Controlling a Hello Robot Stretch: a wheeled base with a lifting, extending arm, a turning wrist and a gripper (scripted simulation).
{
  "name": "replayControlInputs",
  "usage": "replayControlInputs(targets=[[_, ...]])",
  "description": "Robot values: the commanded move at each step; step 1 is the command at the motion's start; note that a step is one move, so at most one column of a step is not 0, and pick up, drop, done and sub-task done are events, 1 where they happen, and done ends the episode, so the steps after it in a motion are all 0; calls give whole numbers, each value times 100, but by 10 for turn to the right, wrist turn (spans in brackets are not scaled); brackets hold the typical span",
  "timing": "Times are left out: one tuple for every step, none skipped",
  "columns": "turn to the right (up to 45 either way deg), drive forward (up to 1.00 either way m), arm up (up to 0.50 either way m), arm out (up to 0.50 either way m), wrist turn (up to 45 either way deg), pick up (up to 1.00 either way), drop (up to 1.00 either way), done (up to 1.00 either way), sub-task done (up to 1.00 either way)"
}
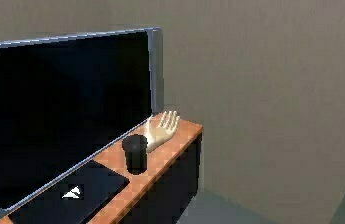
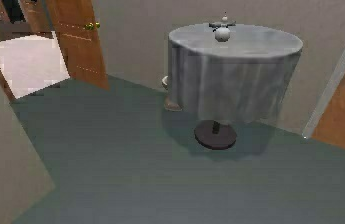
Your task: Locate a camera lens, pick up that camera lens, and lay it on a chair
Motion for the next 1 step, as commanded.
replayControlInputs(targets=[[300, 0, 0, 0, 0, 0, 0, 0, 0]])
